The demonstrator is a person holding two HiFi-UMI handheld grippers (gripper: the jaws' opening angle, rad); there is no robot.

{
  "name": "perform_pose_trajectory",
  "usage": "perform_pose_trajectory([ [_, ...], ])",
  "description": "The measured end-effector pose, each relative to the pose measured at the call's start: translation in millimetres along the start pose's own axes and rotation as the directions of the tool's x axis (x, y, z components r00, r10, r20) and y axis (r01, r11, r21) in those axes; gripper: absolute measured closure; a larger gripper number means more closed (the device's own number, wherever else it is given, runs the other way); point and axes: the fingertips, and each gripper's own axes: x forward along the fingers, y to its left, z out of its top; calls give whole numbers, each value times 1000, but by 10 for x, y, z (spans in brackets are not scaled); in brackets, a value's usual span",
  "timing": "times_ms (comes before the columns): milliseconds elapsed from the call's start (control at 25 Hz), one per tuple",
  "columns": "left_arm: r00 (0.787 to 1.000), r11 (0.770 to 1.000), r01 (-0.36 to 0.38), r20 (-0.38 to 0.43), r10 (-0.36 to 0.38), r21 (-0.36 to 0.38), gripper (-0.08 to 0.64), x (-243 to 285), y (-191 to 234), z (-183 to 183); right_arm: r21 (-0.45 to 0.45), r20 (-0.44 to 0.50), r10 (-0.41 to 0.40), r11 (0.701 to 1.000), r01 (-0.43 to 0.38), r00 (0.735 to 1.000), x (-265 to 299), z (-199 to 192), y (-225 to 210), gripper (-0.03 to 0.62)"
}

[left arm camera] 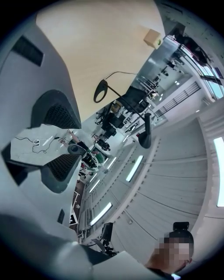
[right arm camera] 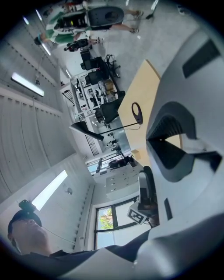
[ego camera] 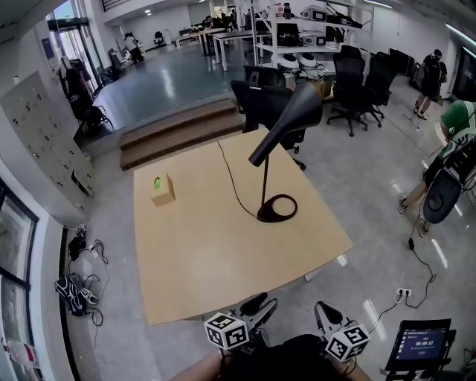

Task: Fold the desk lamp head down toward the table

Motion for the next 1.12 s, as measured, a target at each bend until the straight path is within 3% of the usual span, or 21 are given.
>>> perform_pose_trajectory([
  [280,1000,1000,-3,-3,3,-14,371,123,189,134,10,-17,3,1000,-3,1000,292,80,-50,588],
  [800,988,990,-142,72,140,23,371,1001,426,690,4,-16,173,985,-173,985,1064,739,-845,588],
  [1120,963,972,-229,157,219,45,371,1461,464,1070,-17,-1,262,965,-262,965,1362,1166,-1312,588],
])
